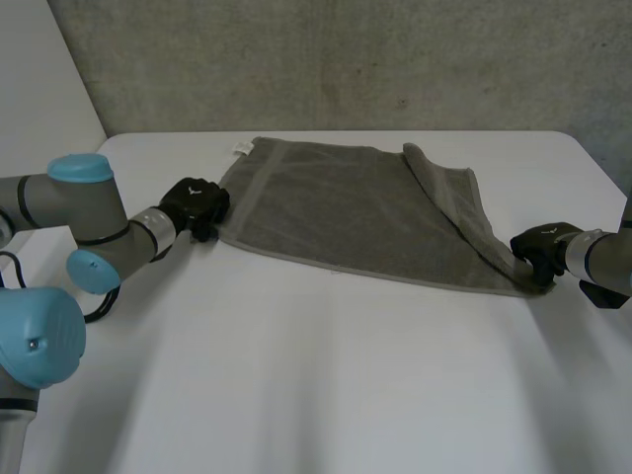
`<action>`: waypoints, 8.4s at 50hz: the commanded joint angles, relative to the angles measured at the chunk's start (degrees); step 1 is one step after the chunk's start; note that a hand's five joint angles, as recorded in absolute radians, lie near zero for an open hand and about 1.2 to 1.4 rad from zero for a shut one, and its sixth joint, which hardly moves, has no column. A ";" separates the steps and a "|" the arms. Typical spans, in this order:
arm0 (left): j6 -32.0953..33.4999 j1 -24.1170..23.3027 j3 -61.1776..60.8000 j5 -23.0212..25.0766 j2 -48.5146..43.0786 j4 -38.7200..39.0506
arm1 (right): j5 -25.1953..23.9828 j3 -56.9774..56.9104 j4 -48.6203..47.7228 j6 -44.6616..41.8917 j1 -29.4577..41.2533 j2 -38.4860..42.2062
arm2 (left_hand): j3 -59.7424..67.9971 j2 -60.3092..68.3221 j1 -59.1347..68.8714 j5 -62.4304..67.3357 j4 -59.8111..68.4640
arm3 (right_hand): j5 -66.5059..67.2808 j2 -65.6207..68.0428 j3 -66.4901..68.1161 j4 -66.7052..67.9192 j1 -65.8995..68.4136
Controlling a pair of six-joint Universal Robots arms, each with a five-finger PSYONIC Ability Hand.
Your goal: Fold the towel.
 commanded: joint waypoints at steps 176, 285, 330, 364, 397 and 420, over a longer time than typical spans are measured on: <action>15.36 7.04 -75.10 11.79 39.47 22.31 | -16.08 41.22 -2.02 -13.45 -16.88 -29.88 | -33.59 -32.69 -31.28 -32.65 -32.87 | 3.47 3.60 3.46 3.43 3.92; -5.03 21.71 -88.28 16.62 66.71 6.85 | -9.76 40.43 18.01 -33.82 -25.47 -34.89 | 1.54 2.45 3.86 2.49 2.26 | 3.47 3.60 3.46 3.43 3.92; -9.34 10.74 -64.14 11.01 44.05 17.03 | -13.44 15.65 -1.90 0.16 -4.32 -20.91 | 1.54 2.45 3.86 2.49 2.26 | 3.47 3.60 3.46 3.43 3.92; -38.44 13.98 -72.69 3.34 55.47 49.30 | -20.66 -10.65 18.11 13.09 -1.14 -13.36 | 1.54 2.45 3.86 2.49 2.26 | 3.47 3.60 3.46 3.43 3.92; -17.95 36.03 -91.62 25.93 72.51 16.53 | -20.74 13.17 19.68 8.72 -20.46 -30.58 | 1.54 2.45 3.86 2.49 2.26 | 0.00 0.13 -0.01 -0.04 0.45; -19.01 23.21 -81.60 18.03 55.21 19.76 | -31.64 8.96 23.73 8.35 -18.19 -18.54 | 1.54 2.45 3.86 2.49 2.26 | 3.47 3.60 3.46 3.43 3.92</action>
